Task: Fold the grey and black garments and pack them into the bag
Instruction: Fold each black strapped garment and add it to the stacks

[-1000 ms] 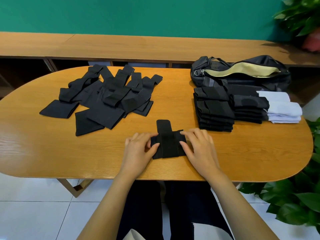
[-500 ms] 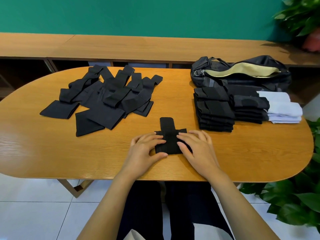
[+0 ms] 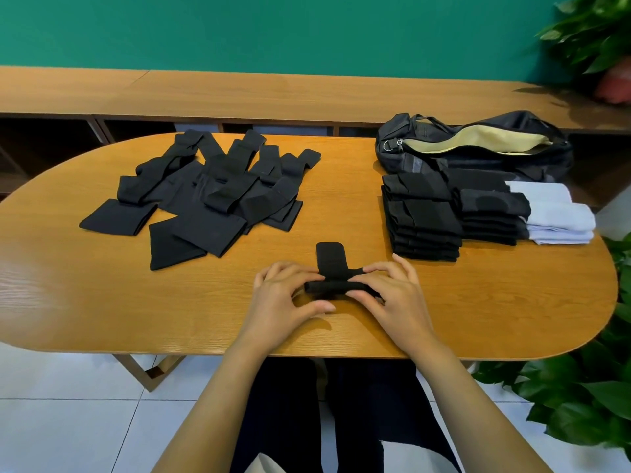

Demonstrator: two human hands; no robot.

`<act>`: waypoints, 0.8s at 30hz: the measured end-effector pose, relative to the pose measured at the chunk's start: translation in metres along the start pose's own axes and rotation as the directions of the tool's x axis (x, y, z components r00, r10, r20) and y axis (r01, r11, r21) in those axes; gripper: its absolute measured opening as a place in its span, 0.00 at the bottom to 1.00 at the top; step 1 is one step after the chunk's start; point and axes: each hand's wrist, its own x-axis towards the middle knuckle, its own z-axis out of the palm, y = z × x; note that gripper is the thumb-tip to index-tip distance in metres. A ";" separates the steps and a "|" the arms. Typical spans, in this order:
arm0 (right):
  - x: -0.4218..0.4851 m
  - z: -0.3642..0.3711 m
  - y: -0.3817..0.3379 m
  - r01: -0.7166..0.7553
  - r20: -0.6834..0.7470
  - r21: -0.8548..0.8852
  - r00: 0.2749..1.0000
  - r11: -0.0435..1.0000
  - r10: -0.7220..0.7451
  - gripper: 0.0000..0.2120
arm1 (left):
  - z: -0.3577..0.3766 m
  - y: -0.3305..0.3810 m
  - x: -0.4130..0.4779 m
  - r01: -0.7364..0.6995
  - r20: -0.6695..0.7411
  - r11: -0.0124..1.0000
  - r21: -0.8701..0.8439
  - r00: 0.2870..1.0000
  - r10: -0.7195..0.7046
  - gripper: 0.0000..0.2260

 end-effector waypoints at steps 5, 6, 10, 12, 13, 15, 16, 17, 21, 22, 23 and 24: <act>0.000 -0.002 -0.001 -0.046 -0.010 0.073 0.999 0.996 0.047 0.18 | 0.001 -0.003 0.001 0.000 -0.026 0.998 0.064 1.000 0.001 0.19; -0.001 -0.003 -0.002 -0.056 -0.021 0.091 0.998 0.994 0.058 0.20 | 0.001 -0.004 0.001 0.002 -0.030 0.998 0.064 1.000 0.000 0.19; -0.001 -0.005 -0.003 -0.111 -0.019 0.109 0.993 0.988 0.113 0.24 | 0.002 -0.005 0.000 0.058 -0.082 0.997 0.047 0.995 -0.054 0.20; 0.000 -0.004 -0.002 -0.129 0.017 0.071 0.992 0.989 0.128 0.23 | 0.002 -0.004 0.000 0.101 -0.114 0.995 0.017 0.989 -0.099 0.21; 0.001 -0.003 -0.001 -0.130 0.025 0.053 0.991 0.990 0.129 0.21 | 0.001 -0.003 0.000 0.113 -0.122 0.994 0.005 0.986 -0.111 0.20; 0.001 -0.001 0.000 -0.141 0.014 0.027 0.990 0.990 0.141 0.19 | 0.001 -0.002 -0.001 0.122 -0.128 0.992 -0.012 0.984 -0.123 0.13; 0.001 -0.001 0.000 -0.158 0.007 0.020 0.987 0.987 0.158 0.19 | 0.000 -0.002 -0.001 0.132 -0.127 0.991 -0.023 0.983 -0.134 0.09; 0.001 -0.001 0.000 -0.180 0.006 0.017 0.984 0.983 0.180 0.20 | -0.001 -0.002 -0.002 0.147 -0.119 0.989 -0.032 0.982 -0.149 0.08; 0.001 0.000 0.000 -0.268 0.049 0.015 0.962 0.963 0.267 0.25 | -0.001 0.000 0.000 0.158 -0.131 0.986 -0.061 0.978 -0.165 0.18; 0.001 0.000 0.000 -0.278 0.050 0.017 0.960 0.960 0.277 0.28 | -0.001 0.001 0.000 0.169 -0.136 0.983 -0.071 0.975 -0.178 0.21; 0.001 0.000 0.000 -0.283 0.048 0.020 0.958 0.959 0.281 0.30 | -0.001 0.002 0.000 0.176 -0.140 0.981 -0.079 0.973 -0.186 0.23; 0.000 0.000 0.000 -0.284 0.048 0.023 0.958 0.959 0.283 0.31 | 0.000 0.002 0.000 0.180 -0.144 0.981 -0.077 0.971 -0.190 0.26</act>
